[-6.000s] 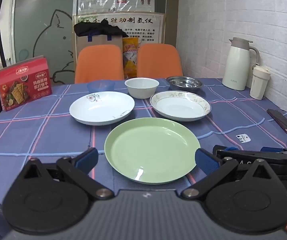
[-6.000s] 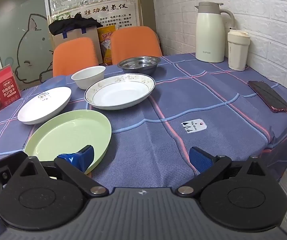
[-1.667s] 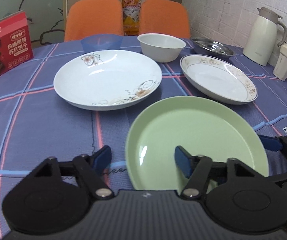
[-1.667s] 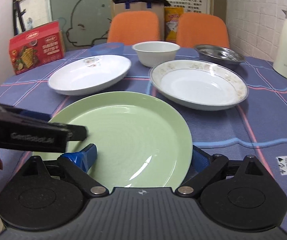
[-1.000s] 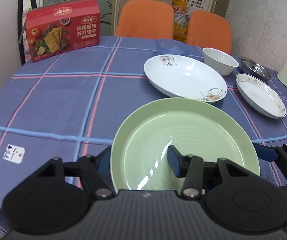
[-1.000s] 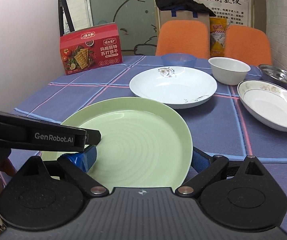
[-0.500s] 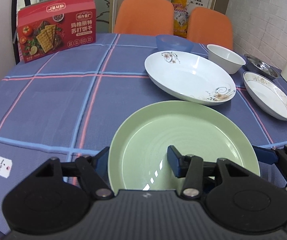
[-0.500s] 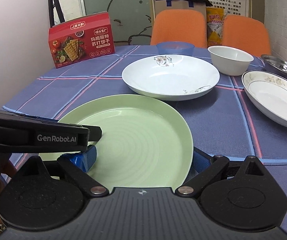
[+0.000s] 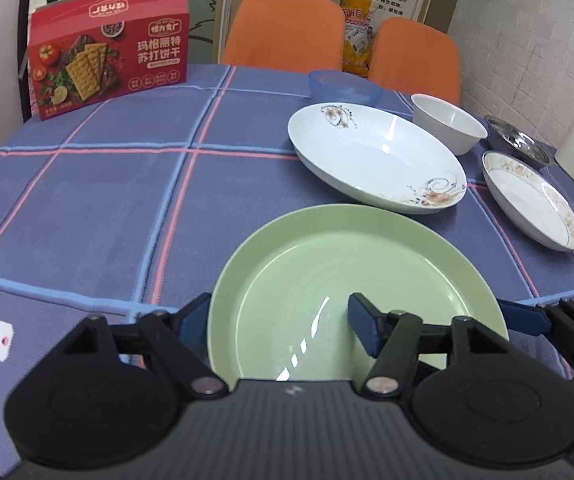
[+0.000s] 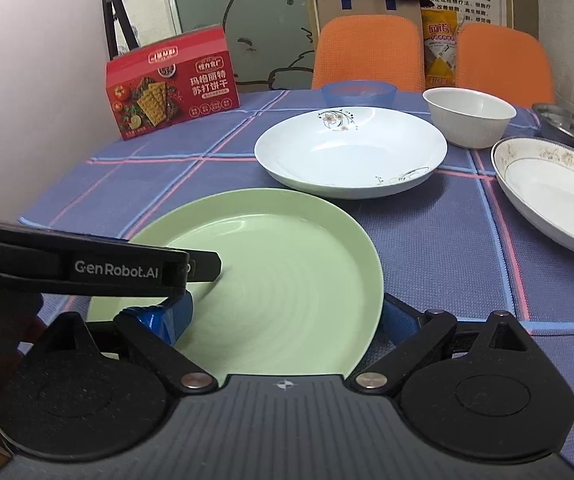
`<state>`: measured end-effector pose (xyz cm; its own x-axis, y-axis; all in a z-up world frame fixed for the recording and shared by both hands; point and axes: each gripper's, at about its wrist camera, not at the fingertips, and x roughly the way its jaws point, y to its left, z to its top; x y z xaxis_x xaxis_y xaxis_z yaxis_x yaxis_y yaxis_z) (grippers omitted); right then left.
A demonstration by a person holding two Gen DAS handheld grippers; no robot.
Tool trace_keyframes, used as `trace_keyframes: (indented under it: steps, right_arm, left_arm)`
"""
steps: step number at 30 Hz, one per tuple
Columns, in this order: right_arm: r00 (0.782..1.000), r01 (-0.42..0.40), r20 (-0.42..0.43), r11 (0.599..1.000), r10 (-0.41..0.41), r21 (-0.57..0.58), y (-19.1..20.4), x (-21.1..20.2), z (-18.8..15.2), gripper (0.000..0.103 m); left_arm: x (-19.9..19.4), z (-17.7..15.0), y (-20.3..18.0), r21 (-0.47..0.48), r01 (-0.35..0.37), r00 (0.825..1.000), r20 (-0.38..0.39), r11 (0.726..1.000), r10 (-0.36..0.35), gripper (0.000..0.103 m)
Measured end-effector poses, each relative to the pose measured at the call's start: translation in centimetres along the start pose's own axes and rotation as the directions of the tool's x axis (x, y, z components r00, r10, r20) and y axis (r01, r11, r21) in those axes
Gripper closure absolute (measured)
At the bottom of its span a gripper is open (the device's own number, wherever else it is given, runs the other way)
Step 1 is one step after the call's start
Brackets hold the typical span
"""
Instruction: Organize plates and bowls
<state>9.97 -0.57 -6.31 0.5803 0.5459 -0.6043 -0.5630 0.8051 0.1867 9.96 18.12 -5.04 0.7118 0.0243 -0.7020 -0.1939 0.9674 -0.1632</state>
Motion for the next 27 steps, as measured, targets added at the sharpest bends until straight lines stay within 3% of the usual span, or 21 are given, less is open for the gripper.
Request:
trace_keyframes:
  steps: [2,12,18,27]
  right_arm:
    - [1.0,0.013,0.027,0.999,-0.014,0.04,-0.8,-1.0,0.3,0.018]
    - [0.968,0.249,0.022,0.965,-0.251,0.078,-4.1,-1.9,1.2,0.017]
    - [0.959,0.274,0.04,0.955,-0.28,0.11,-4.9,-2.8,1.3,0.017]
    - [0.963,0.254,0.058,0.96,-0.262,0.114,-5.3,-2.5,2.4,0.017]
  left_arm:
    - [-0.7,0.2,0.5,-0.028,0.001,1.0,0.03,1.0,0.0,0.031]
    - [-2.0,0.7,-2.2,0.025,0.012,0.998,0.057,1.0,-0.013,0.031]
    - [-2.4,1.1,-3.5,0.046,0.017,0.998,0.067,0.999,-0.02,0.031]
    - [-1.6,2.5,-3.8,0.068,-0.014,0.998,0.07,0.998,0.009,0.03]
